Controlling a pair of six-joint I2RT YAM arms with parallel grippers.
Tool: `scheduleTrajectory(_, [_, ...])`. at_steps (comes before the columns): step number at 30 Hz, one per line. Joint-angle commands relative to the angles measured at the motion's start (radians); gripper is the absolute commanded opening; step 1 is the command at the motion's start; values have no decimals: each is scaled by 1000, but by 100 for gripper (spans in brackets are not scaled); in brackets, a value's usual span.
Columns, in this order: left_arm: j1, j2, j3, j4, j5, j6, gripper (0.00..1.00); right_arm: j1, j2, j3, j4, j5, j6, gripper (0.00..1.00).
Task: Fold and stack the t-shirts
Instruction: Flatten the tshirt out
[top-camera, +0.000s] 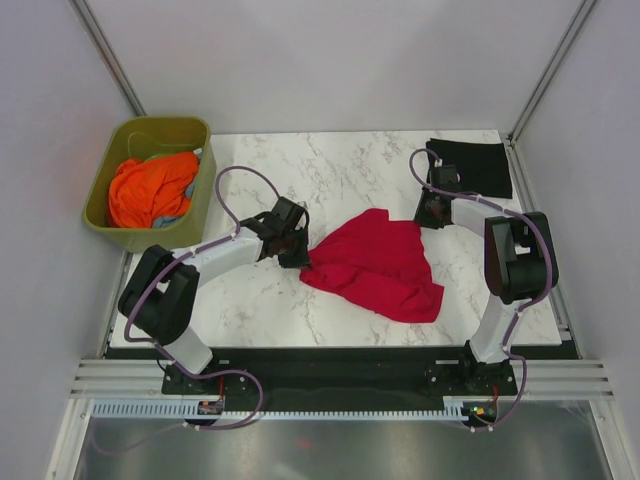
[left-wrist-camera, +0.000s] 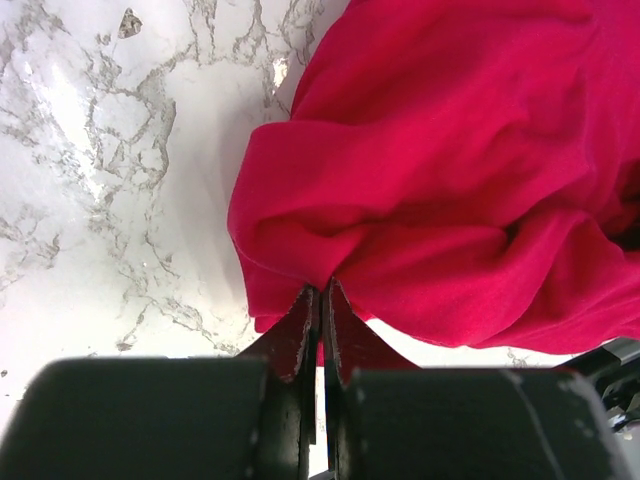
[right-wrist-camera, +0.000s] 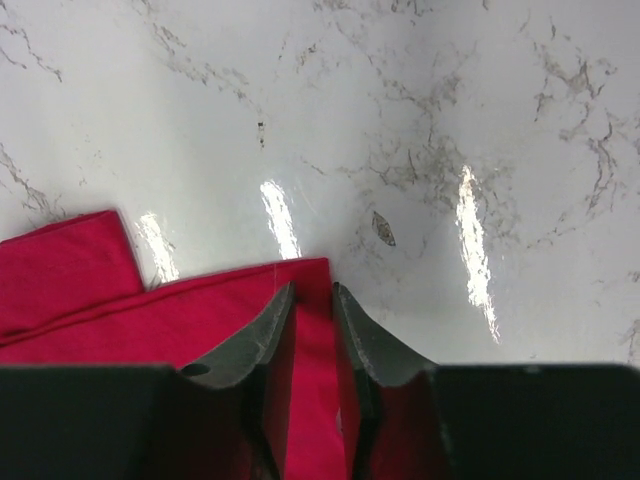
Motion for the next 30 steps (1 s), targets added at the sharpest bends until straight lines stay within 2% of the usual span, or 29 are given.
scheduleTrajectory(1, [3, -17, 30, 15, 6, 20, 2, 1, 10, -19, 25, 6, -20, 28])
scheduleTrajectory(4, [3, -26, 34, 15, 14, 21, 2, 3, -7, -3, 20, 12, -33, 11])
scheduleTrajectory(5, [3, -35, 40, 15, 14, 19, 2, 1, -16, 10, 14, 18, -36, 0])
scheduleTrajectory(7, [5, -48, 62, -5, 8, 25, 2, 3, -59, 78, -30, 24, -34, 0])
scheduleTrajectory(13, [11, -127, 321, -180, -110, 82, 2, 3, -237, 368, -200, 99, -37, 0])
scheduleTrajectory(17, [9, -201, 511, -268, -182, 116, 2, 1, -365, 503, -270, 167, -47, 0])
scheduleTrajectory(20, [6, -271, 569, -311, -180, 116, 2, 3, -470, 574, -311, 162, -45, 0])
scheduleTrajectory(24, [-6, -365, 590, -346, -137, 109, 2, 1, -640, 605, -368, 173, -11, 0])
scheduleTrajectory(30, [-17, -471, 489, -344, 3, 74, 2, 3, -829, 564, -469, 240, 3, 0])
